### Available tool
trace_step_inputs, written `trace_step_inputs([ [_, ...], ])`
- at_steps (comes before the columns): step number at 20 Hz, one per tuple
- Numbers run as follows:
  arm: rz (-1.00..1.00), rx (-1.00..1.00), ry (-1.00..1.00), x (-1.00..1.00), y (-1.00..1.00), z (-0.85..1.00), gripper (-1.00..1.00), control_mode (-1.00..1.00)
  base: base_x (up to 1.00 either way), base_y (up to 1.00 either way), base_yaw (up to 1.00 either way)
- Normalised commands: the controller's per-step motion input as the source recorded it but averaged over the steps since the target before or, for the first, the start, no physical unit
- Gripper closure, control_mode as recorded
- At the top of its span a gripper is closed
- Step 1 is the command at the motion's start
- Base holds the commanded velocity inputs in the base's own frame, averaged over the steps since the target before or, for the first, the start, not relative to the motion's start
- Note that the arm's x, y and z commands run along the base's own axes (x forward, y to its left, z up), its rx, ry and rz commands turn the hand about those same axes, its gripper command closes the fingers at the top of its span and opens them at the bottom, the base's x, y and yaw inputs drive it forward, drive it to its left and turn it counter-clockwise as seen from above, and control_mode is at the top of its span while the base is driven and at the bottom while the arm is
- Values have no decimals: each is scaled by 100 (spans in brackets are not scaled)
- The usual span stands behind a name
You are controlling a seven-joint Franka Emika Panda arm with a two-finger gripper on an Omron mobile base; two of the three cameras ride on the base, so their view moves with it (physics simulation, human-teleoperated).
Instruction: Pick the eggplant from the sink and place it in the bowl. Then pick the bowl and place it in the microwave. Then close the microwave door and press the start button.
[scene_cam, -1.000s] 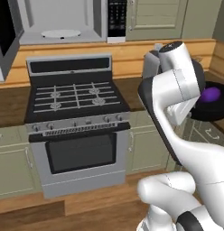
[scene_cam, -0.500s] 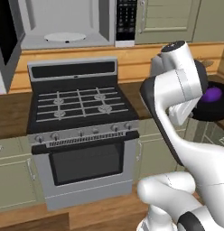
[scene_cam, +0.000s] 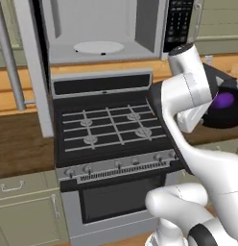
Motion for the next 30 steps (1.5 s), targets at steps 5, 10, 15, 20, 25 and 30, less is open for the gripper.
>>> trace_step_inputs([
  [5, 0, 0, 0, 0, 0, 0, 100, 100, 32, 37, -2],
  [10, 0, 0, 0, 0, 0, 0, 100, 100, 60, 12, -4],
  [15, 0, 0, 0, 0, 0, 0, 100, 100, 5, 0, 0],
  [20, 2, 1, 0, 9, 0, 4, 100, -100, 22, 0, 6],
  [25, 18, 1, -4, 37, 4, 27, 100, -100, 0, 0, 0],
  [30, 42, -2, -14, 10, 31, 36, 100, -100, 0, 0, 0],
])
